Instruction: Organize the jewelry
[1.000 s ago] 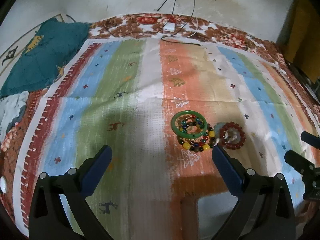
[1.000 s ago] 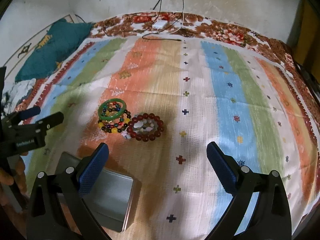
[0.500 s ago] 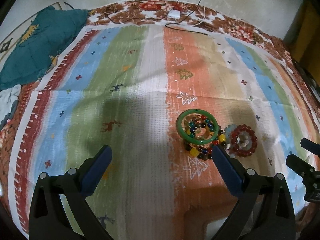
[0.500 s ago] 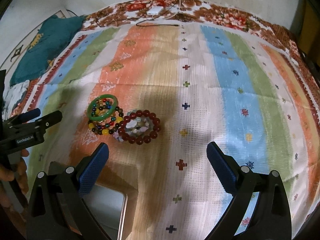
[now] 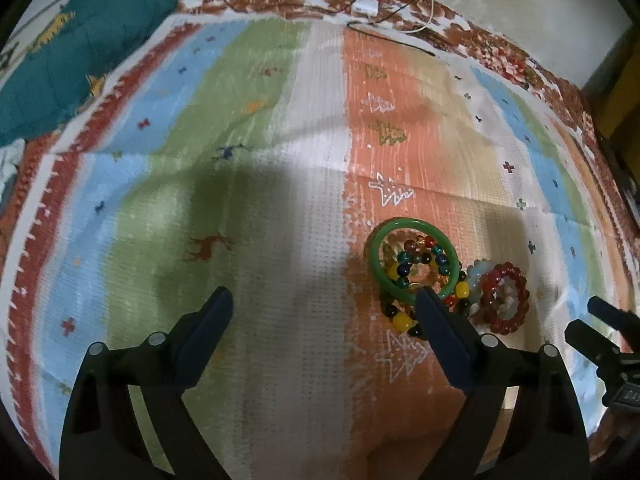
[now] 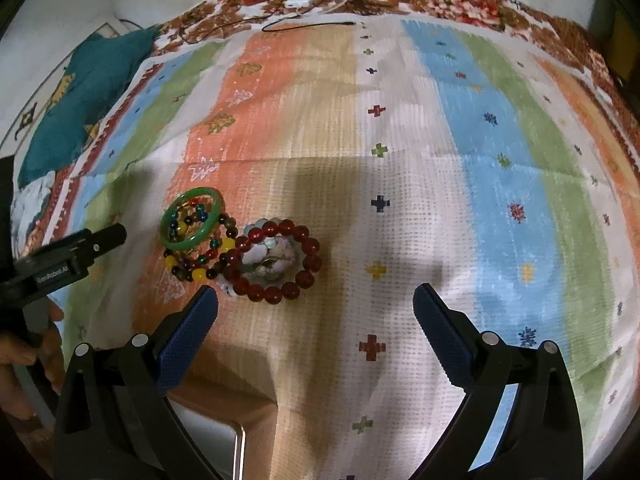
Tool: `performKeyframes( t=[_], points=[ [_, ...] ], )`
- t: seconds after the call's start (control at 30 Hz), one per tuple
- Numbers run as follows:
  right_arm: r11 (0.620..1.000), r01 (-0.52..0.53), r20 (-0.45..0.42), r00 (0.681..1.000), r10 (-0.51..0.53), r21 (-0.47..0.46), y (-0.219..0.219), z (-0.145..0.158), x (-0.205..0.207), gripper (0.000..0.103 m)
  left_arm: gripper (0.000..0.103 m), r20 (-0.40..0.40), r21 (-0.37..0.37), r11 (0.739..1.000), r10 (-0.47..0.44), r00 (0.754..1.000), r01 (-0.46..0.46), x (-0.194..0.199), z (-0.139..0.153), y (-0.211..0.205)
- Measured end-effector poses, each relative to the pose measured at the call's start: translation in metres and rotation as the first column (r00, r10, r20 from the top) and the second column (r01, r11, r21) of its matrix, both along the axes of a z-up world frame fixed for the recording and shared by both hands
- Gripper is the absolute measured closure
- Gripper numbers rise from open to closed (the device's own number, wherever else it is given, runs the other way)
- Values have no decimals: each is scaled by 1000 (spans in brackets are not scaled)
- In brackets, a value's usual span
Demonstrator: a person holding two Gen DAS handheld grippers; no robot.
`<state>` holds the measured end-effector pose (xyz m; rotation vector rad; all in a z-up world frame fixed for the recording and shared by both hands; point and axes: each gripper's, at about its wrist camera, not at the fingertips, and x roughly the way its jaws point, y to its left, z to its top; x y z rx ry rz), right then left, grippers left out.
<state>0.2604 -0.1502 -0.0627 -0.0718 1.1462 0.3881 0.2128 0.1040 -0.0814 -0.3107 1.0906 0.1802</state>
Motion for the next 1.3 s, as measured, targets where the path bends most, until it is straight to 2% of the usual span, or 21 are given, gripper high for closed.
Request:
performKeyframes(
  t=[0.33,0.4,0.57,0.87,0.97,1.0,1.17,1.23,1.3],
  points=[
    [1000,8,-39,999,-8,-1,4,-14,13,5,27,-27,-61,998,15,1000,-16,19,-20,9],
    [1000,6,-49,999,-7,-4,5,-18,15,15,28,-29,-72,997,10,1000,-12,21,-22,9],
    [1000,13,-71,997,-14,-11,6,-26,23,16,28,-32,-69,998,-11,999,9,29,-27,5],
    [1000,12,-122,992,-10,13,11,-40,33,34,28,-36,-46,999,-21,999,19,41,-34,8],
    [1000,17,-125,992,-17,-3,11,-44,36,48,28,-39,-36,999,-31,999,29,43,-36,6],
    [1000,22,-131,991,-23,-12,10,-46,37,52,30,-42,-29,999,-35,999,34,44,-36,5],
    [1000,24,-136,990,-26,-20,10,-51,41,56,37,-62,12,999,-52,997,53,48,-38,-1],
    [1000,22,-134,991,-25,-21,10,-52,41,60,49,-60,11,998,-56,997,56,49,-38,-1],
    [1000,20,-132,991,-23,-21,10,-52,41,70,59,-61,7,999,-47,997,47,51,-38,-1]
  ],
)
